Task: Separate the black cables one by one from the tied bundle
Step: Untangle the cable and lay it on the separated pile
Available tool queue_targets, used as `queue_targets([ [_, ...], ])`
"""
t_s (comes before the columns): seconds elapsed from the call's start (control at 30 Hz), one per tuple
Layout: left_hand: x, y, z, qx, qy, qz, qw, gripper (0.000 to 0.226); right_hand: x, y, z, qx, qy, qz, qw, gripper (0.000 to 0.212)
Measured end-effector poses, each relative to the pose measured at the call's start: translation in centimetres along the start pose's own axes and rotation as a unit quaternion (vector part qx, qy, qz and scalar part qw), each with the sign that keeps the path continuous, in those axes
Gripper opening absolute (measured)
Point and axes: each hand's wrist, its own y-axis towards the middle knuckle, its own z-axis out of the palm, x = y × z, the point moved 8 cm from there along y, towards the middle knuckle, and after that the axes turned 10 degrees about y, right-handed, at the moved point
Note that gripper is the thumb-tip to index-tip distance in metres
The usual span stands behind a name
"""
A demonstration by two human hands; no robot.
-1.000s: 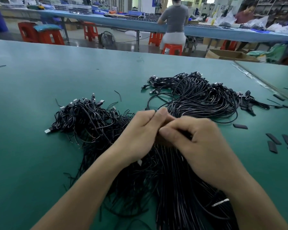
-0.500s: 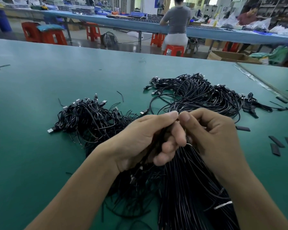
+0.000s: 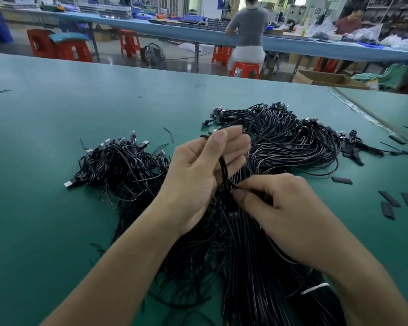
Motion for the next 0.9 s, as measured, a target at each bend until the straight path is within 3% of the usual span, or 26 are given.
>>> queue_targets([
  [0.07, 0.0, -0.1, -0.3, -0.012, 0.171, 0.010, 0.985, 0.026, 0.7, -0.2, -0.2, -0.003, -0.014, -0.019, 1.000, 0.028],
  [0.13, 0.2, -0.5, 0.3, 0.036, 0.334, -0.002, 0.942, 0.033, 1.1, -0.4, -0.8, -0.025, -0.002, -0.034, 0.999, 0.025],
  [0.2, 0.8, -1.0, 0.7, 0.089, 0.379, -0.047, 0.920, 0.047, 1.2, -0.3, -1.7, -0.055, 0.047, -0.044, 0.996, 0.018],
  [0.33, 1.5, -2.6, 2.5, 0.228, 0.207, -0.167, 0.937, 0.051, 1.2, -0.3, -2.4, -0.070, 0.205, -0.060, 0.974, 0.018],
  [0.43, 1.4, -3.0, 2.5, 0.269, 0.151, -0.191, 0.932, 0.052, 1.7, -0.3, -2.6, -0.097, 0.248, -0.089, 0.960, 0.021],
  [0.53, 0.7, -3.1, 2.8, 0.286, 0.015, -0.219, 0.933, 0.047, 0.8, -0.1, -2.7, -0.130, 0.310, -0.071, 0.939, 0.016],
  [0.6, 0.2, -2.7, 2.9, 0.266, -0.073, -0.218, 0.936, 0.043, -0.5, 0.1, -2.4, -0.146, 0.320, -0.028, 0.936, 0.016],
  [0.7, -0.4, -1.6, 2.3, 0.180, -0.172, -0.188, 0.950, 0.038, -1.6, 0.4, -0.7, -0.111, 0.251, 0.031, 0.961, 0.018],
  [0.83, 0.1, -0.3, 0.9, 0.078, -0.183, -0.122, 0.972, 0.038, -1.3, 0.5, 1.3, -0.046, 0.088, 0.035, 0.994, 0.035],
  [0.9, 0.6, 0.2, 0.0, 0.033, -0.154, -0.092, 0.983, 0.037, -0.8, 0.4, 1.9, -0.021, 0.056, 0.029, 0.998, 0.025],
])
